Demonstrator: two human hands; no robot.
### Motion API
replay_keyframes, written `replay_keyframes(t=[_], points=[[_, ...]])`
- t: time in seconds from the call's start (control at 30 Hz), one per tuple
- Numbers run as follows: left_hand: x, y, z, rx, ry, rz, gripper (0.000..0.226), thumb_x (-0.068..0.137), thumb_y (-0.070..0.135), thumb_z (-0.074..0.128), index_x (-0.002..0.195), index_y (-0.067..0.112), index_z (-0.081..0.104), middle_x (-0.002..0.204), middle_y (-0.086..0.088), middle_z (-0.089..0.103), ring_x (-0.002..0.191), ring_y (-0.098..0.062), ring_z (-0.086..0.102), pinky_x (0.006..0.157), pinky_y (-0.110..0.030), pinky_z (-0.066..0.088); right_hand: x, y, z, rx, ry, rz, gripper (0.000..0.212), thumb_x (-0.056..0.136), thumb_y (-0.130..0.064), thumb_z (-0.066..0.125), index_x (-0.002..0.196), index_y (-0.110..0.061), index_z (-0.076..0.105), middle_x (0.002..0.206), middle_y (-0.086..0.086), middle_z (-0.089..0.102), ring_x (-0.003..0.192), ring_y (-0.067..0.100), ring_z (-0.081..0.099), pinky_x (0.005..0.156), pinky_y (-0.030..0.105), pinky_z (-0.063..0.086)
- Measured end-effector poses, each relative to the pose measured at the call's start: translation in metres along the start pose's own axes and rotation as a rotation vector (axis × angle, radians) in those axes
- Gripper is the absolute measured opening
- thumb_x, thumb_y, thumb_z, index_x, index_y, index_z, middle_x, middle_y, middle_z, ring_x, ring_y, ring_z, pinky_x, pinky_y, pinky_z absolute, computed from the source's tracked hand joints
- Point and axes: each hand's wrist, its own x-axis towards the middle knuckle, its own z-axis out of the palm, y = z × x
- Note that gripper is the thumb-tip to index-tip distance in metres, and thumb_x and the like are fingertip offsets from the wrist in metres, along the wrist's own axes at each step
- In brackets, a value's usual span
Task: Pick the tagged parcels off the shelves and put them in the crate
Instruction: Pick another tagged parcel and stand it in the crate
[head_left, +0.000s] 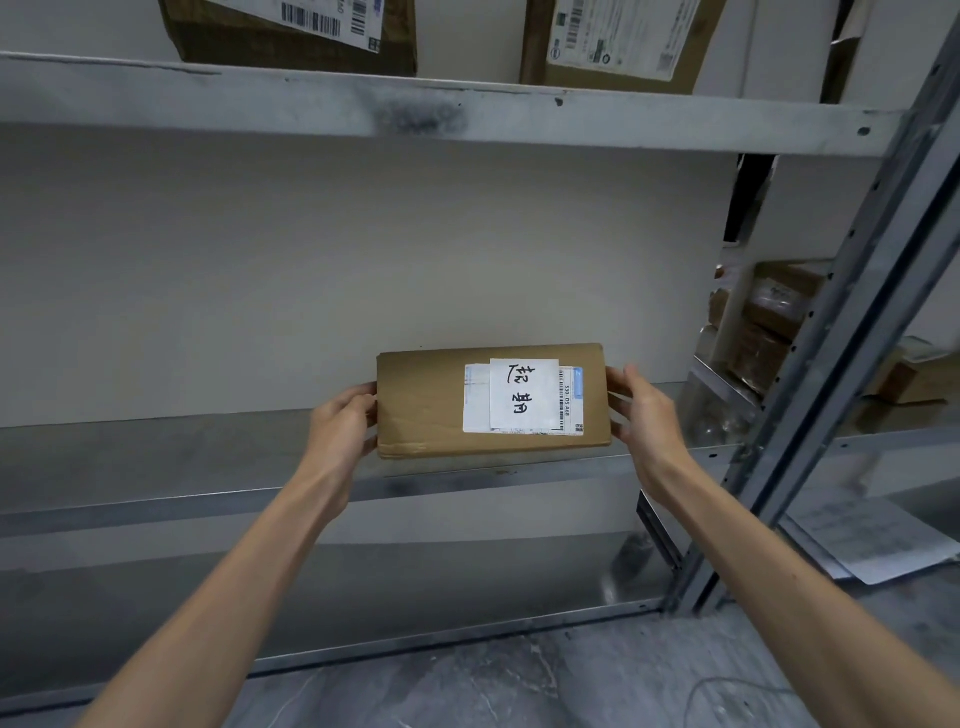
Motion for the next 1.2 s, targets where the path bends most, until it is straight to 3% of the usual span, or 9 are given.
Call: replay_keyframes(t=[0.27,0.57,0.73,0.9,1.1,1.2], points=[[0.001,0.006,0.018,-0.021,0.018,0.013,0.031,0.104,0.008,0.036,0.115,0.019,0.062,0.1,0.004,0.067,0.095,-0.01,0.062,0.071,-0.027,0.048,0.009,-0.009,-0.013,-0.033,0.013,-0.026,0.04,0.106,-0.035,0.034,0.12,-0.015,0.067,0.115,-0.003,0.07,0.11,0.007,0.06,0.095,0.035,0.047],[-0.009,0.035,0.037,-0.002,0.019,-0.044,0.025,0.102,0.009,0.043,0.114,0.015,0.064,0.106,-0.003,0.069,0.096,-0.016,0.064,0.076,-0.032,0.051,0.011,-0.043,-0.033,-0.074,0.05,0.051,0.038,0.106,-0.035,0.035,0.12,-0.016,0.065,0.116,-0.003,0.069,0.113,0.01,0.06,0.097,0.034,0.047],[-0.026,0.085,0.051,0.015,0.017,-0.123,0.026,0.103,0.007,0.041,0.116,0.007,0.063,0.106,-0.008,0.067,0.093,-0.018,0.063,0.074,-0.033,0.052,0.004,-0.1,-0.045,-0.122,0.105,0.128,0.039,0.106,-0.035,0.035,0.122,-0.013,0.064,0.114,-0.002,0.069,0.102,0.003,0.061,0.099,0.036,0.046],[-0.046,0.155,0.065,0.007,-0.005,-0.196,0.022,0.102,0.006,0.044,0.113,0.009,0.063,0.103,-0.01,0.067,0.089,-0.019,0.062,0.068,-0.03,0.051,-0.004,-0.172,-0.062,-0.146,0.158,0.203,0.03,0.104,-0.038,0.041,0.102,-0.022,0.065,0.104,-0.004,0.072,0.101,0.011,0.065,0.102,0.044,0.047],[-0.067,0.249,0.068,0.062,-0.07,-0.271,0.021,0.104,0.012,0.043,0.103,0.012,0.064,0.103,-0.007,0.069,0.098,-0.023,0.065,0.076,-0.034,0.052,-0.014,-0.273,-0.071,-0.169,0.159,0.241,0.03,0.104,-0.041,0.039,0.099,-0.027,0.065,0.092,-0.007,0.073,0.092,0.009,0.067,0.096,0.037,0.048],[-0.083,0.29,0.062,0.094,-0.1,-0.325,0.021,0.104,0.016,0.045,0.108,0.009,0.065,0.11,-0.01,0.07,0.1,-0.022,0.064,0.076,-0.034,0.052,-0.018,-0.327,-0.072,-0.22,0.155,0.259,0.035,0.104,-0.041,0.038,0.106,-0.025,0.069,0.097,-0.006,0.074,0.099,0.011,0.067,0.095,0.036,0.047]])
